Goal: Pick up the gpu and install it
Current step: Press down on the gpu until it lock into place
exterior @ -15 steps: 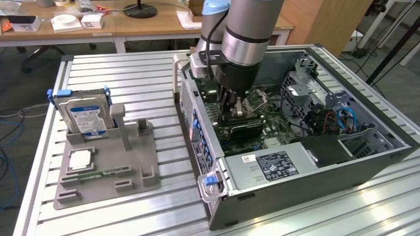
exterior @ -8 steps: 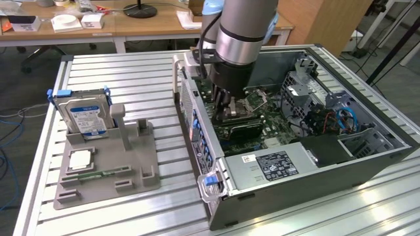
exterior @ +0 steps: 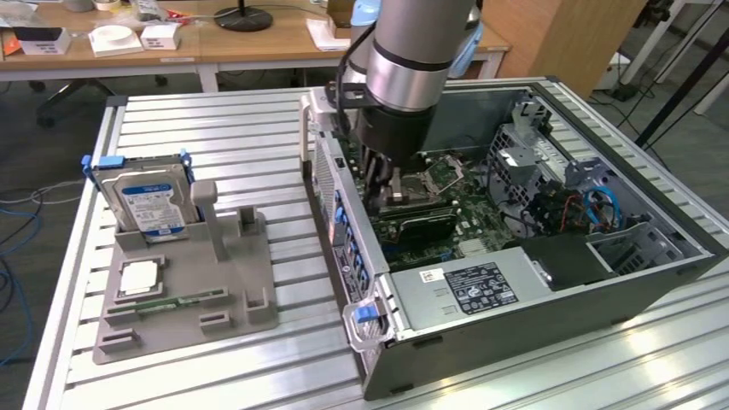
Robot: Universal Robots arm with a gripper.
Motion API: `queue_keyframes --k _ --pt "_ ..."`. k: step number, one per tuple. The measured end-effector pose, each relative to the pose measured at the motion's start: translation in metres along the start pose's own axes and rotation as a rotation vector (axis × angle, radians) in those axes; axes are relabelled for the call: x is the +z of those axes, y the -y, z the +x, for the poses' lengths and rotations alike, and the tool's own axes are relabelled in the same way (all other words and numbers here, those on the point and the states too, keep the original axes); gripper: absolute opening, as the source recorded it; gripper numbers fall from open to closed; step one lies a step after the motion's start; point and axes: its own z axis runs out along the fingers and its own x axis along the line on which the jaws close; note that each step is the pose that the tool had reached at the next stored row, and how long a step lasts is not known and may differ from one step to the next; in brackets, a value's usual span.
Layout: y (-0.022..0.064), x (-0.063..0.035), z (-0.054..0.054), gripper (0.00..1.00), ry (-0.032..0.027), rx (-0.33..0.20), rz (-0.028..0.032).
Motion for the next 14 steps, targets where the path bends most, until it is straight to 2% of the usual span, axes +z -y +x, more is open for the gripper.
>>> queue_keyframes --k 9,14 --pt "-0.0037 -0.0022 0.000 0.11 0.0002 0.004 -0.0003" --pt "-0.0048 -0.0110 0.000 0.11 0.0003 0.005 -0.0005"
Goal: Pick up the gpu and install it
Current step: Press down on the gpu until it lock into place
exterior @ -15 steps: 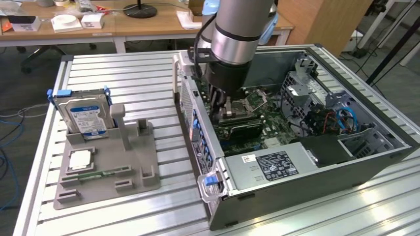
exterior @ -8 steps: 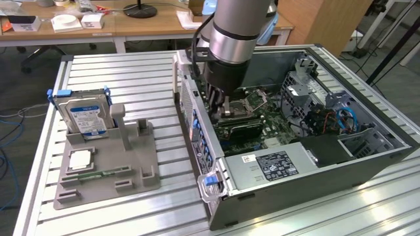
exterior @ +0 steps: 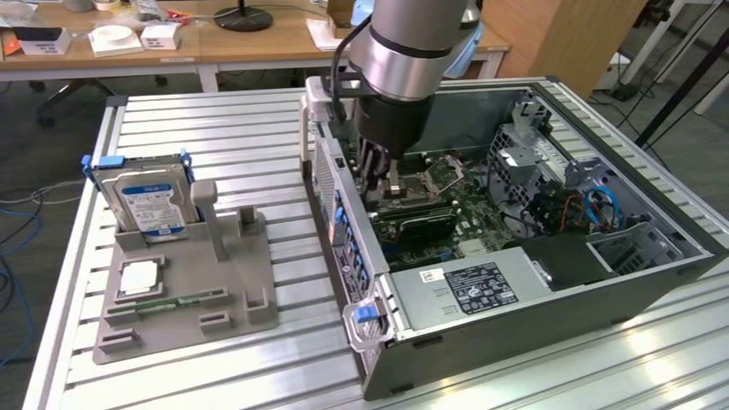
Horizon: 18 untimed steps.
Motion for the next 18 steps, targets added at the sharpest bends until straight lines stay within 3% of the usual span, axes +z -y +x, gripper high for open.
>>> queue_keyframes --k 6,13,18 --pt "-0.0021 0.0005 0.0002 0.11 0.0005 0.004 0.0002" --pt "-0.0018 0.0060 0.0003 0.11 0.0042 0.017 -0.0003" --pt "0.0000 0.0039 -0.0001 0.11 0.0074 0.019 0.0021"
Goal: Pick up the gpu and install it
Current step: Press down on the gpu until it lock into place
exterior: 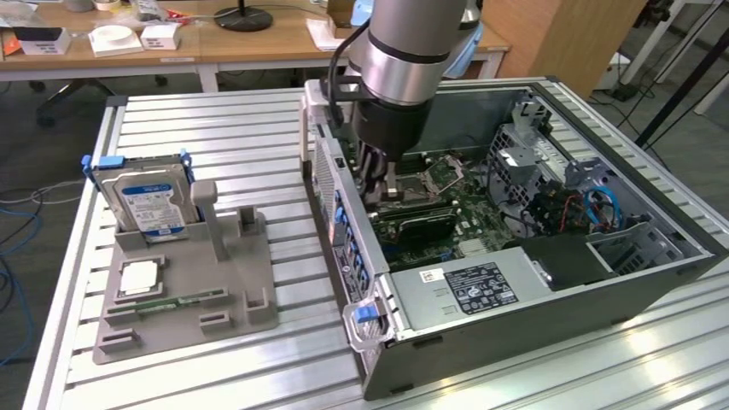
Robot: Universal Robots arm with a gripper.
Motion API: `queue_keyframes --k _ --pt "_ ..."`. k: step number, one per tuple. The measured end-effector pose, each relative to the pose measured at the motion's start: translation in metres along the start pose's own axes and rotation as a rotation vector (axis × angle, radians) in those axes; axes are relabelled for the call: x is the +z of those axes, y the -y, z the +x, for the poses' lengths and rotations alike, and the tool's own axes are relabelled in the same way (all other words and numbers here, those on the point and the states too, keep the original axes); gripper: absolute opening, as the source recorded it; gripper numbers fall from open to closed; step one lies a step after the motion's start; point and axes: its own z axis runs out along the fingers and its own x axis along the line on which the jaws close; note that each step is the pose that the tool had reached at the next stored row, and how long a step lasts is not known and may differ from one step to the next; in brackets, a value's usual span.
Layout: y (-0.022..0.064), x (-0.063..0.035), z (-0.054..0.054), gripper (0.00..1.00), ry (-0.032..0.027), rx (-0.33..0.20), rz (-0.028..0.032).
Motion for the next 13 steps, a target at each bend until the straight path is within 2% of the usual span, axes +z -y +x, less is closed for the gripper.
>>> queue_keyframes --k 5,13 --pt "0.0072 -0.0017 -0.0006 0.11 0.0019 0.000 0.0124" --pt "0.0084 -0.0017 -0.0007 0.11 0.0031 0.000 0.0118"
